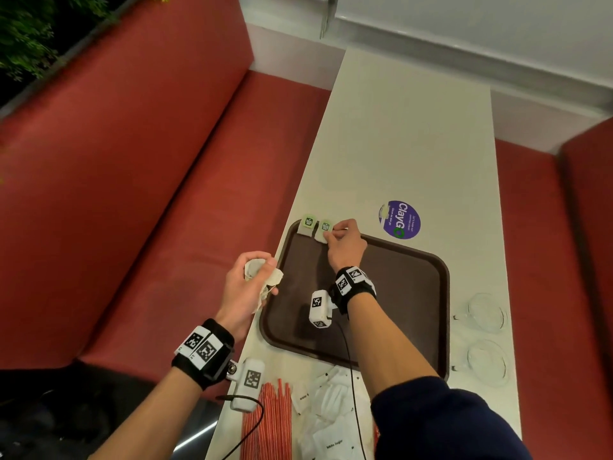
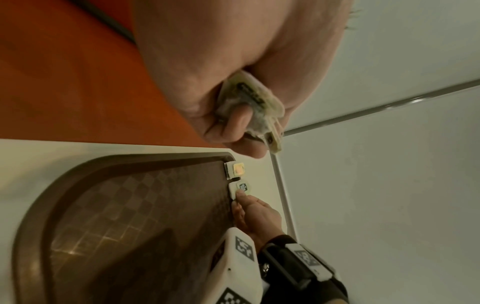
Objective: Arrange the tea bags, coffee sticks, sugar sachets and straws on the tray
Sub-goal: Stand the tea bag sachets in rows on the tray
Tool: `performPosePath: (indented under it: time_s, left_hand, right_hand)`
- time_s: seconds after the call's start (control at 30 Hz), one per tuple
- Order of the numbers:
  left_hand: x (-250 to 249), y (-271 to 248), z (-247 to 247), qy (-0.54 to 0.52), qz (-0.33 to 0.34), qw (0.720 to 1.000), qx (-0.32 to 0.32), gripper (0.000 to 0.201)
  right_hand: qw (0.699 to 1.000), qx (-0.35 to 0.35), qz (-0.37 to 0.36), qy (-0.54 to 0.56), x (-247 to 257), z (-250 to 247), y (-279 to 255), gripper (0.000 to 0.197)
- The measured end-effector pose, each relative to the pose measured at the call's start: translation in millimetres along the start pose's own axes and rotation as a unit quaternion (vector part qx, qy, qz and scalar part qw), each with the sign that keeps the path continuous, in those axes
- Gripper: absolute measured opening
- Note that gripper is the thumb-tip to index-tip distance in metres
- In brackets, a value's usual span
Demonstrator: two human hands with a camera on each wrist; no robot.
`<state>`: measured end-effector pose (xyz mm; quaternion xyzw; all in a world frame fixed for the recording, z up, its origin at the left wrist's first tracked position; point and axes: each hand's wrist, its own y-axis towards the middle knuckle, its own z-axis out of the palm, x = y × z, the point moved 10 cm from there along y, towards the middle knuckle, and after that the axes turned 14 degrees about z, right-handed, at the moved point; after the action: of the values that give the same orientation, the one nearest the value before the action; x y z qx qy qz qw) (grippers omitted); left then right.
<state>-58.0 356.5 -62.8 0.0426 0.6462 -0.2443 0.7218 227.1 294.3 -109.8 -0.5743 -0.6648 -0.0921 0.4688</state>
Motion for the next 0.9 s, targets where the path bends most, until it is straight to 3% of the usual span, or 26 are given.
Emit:
performPosePath:
  time_s: [0.17, 0.4, 0.63, 0.83, 0.9]
  left_hand:
    - [3.0, -2.0, -0.1, 0.000, -0.004, 1.000, 0.001, 0.019]
    - [5.4, -4.2, 1.0, -0.003, -0.014, 1.000, 0.003, 0.018]
    - [0.9, -2.1, 6.6, -0.027, -0.021, 0.999, 0.012, 0.020]
    - [-6.9, -2.6, 15.1, -0.044, -0.024, 0.998, 0.031, 0.025]
    - [-9.3, -2.8, 16.4, -0.045, -0.021, 0.998, 0.034, 0.025]
  right_hand:
    - [0.999, -0.005, -0.009, 0.032, -1.8, 5.8, -3.0, 0.022]
    - [0.996, -0.012, -0.064, -0.068, 1.8, 20.9, -9.3, 0.023]
    - [0.993, -0.015, -0.062, -0.097, 7.8, 23.9, -8.0, 0.017]
    - [0.994, 0.000, -0.063, -0.086, 15.0, 9.2, -23.1, 0.027]
    - [0.995, -0.012, -0.081, -0.053, 28.0, -7.0, -42.1, 0.021]
